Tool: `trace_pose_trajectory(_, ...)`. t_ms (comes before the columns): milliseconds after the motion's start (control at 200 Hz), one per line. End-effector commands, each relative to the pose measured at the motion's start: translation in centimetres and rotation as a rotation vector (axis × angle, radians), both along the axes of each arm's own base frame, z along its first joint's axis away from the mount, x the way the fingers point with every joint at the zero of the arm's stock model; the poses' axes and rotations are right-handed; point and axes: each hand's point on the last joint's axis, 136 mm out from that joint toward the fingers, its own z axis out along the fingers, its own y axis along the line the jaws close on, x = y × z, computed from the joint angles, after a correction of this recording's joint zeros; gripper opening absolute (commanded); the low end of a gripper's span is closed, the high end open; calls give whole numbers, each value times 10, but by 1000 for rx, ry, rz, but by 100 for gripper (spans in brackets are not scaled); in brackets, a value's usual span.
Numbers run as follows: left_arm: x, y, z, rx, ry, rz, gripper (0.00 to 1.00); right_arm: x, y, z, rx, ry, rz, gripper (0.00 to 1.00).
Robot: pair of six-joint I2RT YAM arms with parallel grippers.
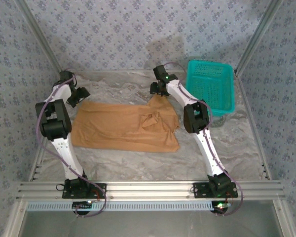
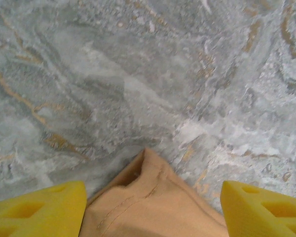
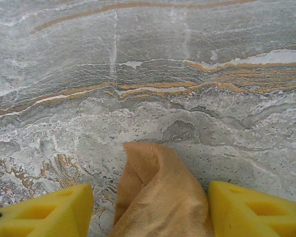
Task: Fold the inside-out t-shirt
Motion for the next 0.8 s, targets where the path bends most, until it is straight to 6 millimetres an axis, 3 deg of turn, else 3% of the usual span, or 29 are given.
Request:
trace_pose_trajectory(0, 4, -7, -11, -17, 34, -32, 71, -4, 2, -20, 8, 46, 28, 64)
trace_pose_trajectory(175, 2, -20, -39, -37, 102, -63, 61, -8, 1, -27, 7, 72, 34, 62)
trace_pose_trajectory(240, 1, -23, -44, -38, 111, -68, 57, -9, 2, -27, 7, 76, 43, 56)
trace_pose_trajectory(365, 2, -24, -46, -35, 122, -76, 21, -10, 3, -20, 2, 74, 70, 30)
trace_pose_trajectory(470, 6, -22, -35, -27, 121, -80, 0, -7, 6, -1, 1, 37, 102, 11)
trace_pose_trajectory(640, 12, -23, -3, -8, 75, -82, 0, 3, 10, 49, 7, -73, 153, 0)
trace_pose_trajectory(795, 13, -26, 36, 23, -11, -85, 0, -6, 12, 94, 17, -139, 173, 0)
